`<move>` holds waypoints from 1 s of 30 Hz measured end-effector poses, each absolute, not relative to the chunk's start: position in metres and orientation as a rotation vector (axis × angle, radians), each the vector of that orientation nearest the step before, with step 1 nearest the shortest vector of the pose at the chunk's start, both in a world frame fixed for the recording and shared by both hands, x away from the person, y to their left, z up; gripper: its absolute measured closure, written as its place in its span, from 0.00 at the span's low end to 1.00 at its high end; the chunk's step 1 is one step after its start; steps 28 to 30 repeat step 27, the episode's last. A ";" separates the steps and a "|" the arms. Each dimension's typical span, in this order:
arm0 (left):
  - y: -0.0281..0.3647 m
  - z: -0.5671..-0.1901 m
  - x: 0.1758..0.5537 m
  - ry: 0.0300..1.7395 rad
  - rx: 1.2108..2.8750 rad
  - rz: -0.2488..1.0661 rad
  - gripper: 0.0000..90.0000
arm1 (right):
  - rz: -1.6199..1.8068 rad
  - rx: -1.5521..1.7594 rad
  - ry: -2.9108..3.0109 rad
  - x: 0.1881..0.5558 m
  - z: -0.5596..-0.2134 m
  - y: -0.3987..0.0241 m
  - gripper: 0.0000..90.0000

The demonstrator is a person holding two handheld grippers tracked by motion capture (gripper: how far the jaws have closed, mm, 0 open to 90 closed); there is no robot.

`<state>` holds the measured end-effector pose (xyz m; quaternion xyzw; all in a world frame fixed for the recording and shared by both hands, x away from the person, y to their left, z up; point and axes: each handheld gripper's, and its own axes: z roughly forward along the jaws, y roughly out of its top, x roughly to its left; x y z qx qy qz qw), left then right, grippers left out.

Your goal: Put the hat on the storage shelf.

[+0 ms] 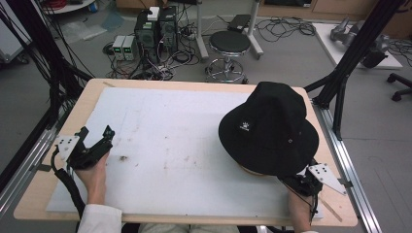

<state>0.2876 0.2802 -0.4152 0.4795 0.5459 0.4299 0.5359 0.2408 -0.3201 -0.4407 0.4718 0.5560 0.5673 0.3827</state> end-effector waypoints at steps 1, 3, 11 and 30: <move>0.281 -0.415 0.288 1.301 1.142 1.024 0.20 | 1.444 1.198 1.416 0.241 -0.441 -0.320 0.12; 0.281 -0.415 0.288 1.304 1.136 1.015 0.20 | 1.446 1.203 1.417 0.241 -0.441 -0.320 0.12; 0.279 -0.417 0.289 1.302 1.147 1.004 0.21 | 1.444 1.201 1.415 0.241 -0.441 -0.320 0.12; 0.277 -0.419 0.291 1.305 1.154 0.973 0.21 | 1.446 1.203 1.413 0.241 -0.441 -0.321 0.12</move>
